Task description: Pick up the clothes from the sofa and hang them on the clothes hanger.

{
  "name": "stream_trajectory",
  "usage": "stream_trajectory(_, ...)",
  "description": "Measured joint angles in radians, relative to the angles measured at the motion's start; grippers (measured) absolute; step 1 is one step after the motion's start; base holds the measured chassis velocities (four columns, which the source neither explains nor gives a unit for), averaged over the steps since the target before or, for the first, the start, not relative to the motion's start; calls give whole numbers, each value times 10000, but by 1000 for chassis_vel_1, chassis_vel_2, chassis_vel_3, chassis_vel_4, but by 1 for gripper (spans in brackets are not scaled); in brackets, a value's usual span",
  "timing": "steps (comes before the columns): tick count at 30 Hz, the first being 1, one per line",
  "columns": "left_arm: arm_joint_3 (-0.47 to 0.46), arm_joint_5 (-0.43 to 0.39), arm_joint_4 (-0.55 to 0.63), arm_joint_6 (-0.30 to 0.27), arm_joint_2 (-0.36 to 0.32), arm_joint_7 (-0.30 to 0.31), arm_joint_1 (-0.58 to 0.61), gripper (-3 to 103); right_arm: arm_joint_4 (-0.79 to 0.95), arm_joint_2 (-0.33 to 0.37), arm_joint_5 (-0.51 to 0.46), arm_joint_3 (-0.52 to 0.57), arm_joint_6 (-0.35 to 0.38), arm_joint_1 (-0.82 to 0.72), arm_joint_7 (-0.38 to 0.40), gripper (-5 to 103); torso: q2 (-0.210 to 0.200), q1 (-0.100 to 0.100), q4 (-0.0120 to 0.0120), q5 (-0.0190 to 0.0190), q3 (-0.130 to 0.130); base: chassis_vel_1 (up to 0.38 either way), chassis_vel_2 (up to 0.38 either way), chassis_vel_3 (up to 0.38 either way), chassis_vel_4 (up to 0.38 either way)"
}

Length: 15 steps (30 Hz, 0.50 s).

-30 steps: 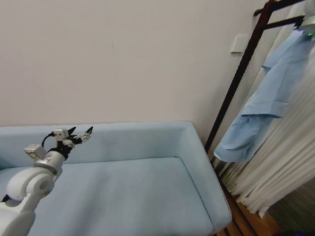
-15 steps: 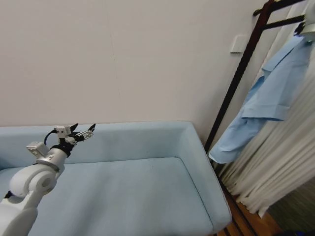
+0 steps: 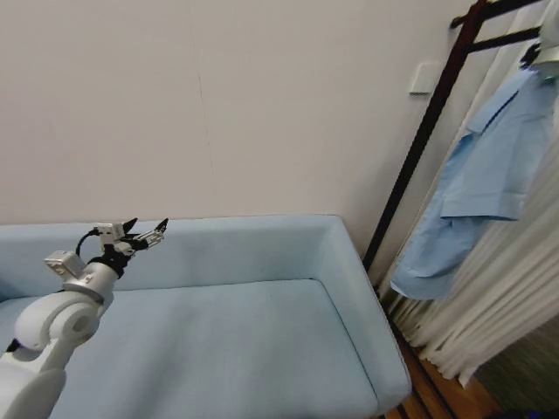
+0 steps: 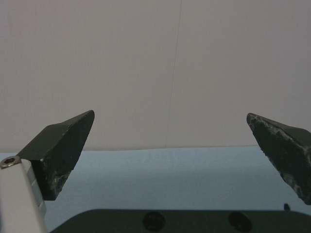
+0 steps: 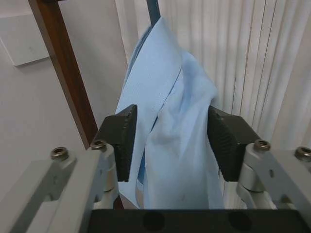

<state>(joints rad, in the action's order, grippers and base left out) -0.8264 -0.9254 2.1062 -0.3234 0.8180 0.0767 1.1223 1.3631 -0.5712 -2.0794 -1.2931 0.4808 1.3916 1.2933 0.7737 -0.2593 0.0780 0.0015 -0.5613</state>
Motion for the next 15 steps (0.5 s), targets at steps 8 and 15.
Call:
stream_trajectory(8,-96,18,29,68,94,0,147,100,553,223,-124,-73,98,218,28,74,0,0,-1,-1,0,0,0,0,0)
stream_trajectory(15,-313,26,112,112,175,-23,434,100,1033,453,-60,-108,131,230,91,95,1,0,-1,-1,-1,0,0,0,0)
